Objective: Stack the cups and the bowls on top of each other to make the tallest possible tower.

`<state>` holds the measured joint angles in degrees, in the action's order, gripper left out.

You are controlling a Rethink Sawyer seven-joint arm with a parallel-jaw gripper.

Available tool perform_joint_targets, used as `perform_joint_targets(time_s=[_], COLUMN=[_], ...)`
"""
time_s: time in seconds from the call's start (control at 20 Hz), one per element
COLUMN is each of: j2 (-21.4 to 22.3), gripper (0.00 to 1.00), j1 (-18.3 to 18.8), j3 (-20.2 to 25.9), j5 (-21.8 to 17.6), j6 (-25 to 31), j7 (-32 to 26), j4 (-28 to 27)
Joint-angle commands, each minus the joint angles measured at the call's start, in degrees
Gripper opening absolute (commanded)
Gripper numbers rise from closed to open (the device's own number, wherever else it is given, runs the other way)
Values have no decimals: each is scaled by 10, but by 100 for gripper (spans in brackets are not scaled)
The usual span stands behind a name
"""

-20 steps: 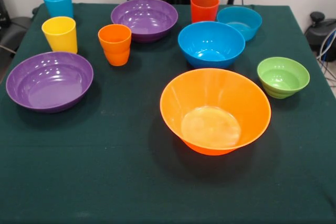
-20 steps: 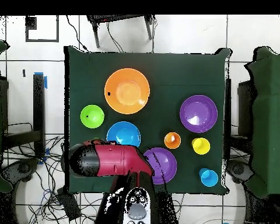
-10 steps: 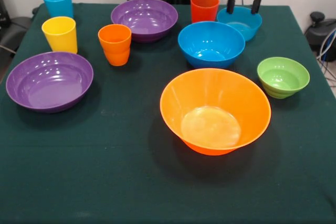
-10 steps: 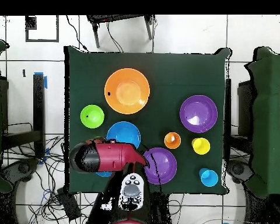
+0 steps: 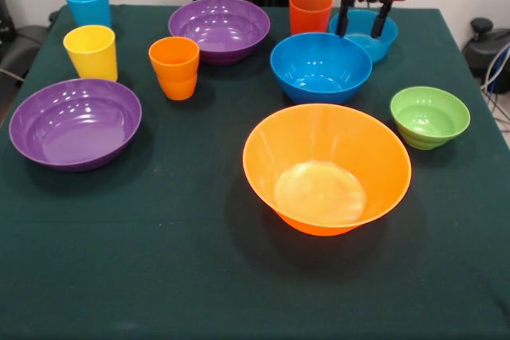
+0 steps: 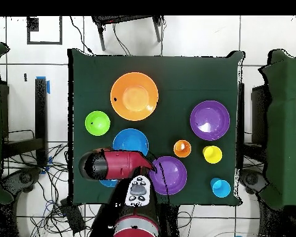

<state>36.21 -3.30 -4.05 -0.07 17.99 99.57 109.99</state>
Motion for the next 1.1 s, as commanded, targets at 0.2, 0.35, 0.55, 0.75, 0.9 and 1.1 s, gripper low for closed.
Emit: perform_joint_targets(time_s=[0.2,0.35,0.55,0.75,0.9,1.1], j2=[-22,-28,-38,-46,-49,-47], gripper=[100,100,100,100,100,100], j1=[-16,-23,-28,-39,-46,-44], j3=[12,5,5,-3,-11,-9], j5=[-4,-6,0,10,9,9], j6=[-47,-54,-58,-41,-49,-43], j7=[92,91,93,95,96,92], j4=[-23,-30,-38,-50,-53,-53])
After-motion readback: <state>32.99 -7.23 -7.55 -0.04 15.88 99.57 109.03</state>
